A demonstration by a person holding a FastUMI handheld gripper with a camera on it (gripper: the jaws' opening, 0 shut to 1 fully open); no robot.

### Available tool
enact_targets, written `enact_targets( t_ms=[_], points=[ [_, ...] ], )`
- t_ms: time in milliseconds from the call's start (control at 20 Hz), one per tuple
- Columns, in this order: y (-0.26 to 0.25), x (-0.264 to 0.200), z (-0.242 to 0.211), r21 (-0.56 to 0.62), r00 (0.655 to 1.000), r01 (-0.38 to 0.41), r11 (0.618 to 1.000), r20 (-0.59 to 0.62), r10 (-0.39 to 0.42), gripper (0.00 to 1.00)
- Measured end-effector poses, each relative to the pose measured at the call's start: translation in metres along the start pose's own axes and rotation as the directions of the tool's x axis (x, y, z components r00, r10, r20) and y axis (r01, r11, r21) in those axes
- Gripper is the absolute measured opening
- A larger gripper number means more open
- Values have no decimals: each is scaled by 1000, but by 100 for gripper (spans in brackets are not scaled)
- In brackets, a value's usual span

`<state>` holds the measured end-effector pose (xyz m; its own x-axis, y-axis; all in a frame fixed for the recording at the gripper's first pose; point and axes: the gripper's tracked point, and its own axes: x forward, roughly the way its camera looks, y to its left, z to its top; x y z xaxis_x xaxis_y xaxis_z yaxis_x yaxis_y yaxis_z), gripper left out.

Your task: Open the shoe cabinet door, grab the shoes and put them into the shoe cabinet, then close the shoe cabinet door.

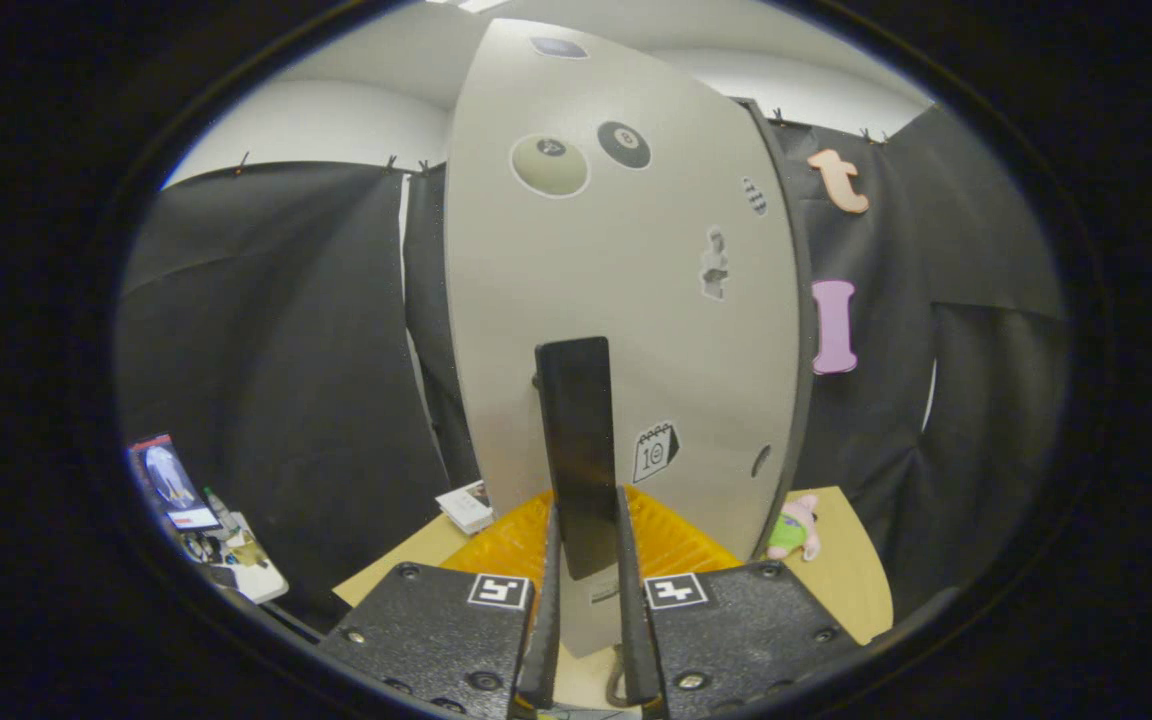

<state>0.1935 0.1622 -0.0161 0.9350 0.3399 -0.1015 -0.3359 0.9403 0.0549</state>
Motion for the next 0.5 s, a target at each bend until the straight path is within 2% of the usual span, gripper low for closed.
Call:
enact_targets(
  t_ms=[250,500],
  points=[
    [-64,-47,-7,7,998,59,998,-6,-59,19],
    [-126,-64,-5,-38,987,159,987,16,-159,10]
  ],
)
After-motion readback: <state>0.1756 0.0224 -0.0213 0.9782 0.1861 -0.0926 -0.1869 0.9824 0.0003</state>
